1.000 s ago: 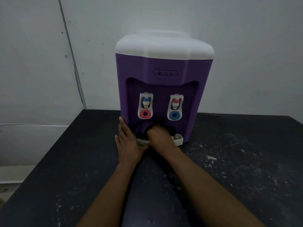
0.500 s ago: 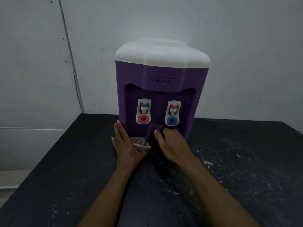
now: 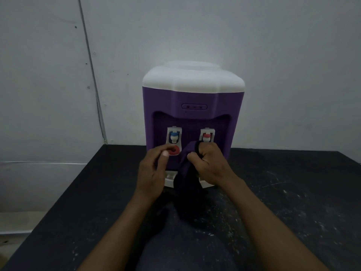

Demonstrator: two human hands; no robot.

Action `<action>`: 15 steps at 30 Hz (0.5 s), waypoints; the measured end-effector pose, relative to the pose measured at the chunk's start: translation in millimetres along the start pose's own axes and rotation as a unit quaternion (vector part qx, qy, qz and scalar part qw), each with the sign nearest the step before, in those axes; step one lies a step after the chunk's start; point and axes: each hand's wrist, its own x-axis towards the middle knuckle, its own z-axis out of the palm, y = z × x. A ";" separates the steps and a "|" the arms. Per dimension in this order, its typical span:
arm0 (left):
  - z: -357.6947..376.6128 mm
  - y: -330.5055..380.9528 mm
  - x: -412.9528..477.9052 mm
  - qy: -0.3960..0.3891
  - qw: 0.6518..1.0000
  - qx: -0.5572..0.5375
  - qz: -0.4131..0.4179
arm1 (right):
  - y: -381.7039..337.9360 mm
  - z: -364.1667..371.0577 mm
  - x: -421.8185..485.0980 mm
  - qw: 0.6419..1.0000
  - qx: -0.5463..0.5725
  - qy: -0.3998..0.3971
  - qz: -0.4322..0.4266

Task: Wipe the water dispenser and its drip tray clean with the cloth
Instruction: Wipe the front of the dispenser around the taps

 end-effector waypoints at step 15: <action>-45.5 35.1 44.2 -0.328 0.940 -0.025 -0.093 | -17.8 -11.7 18.1 0.979 0.127 -0.154 0.043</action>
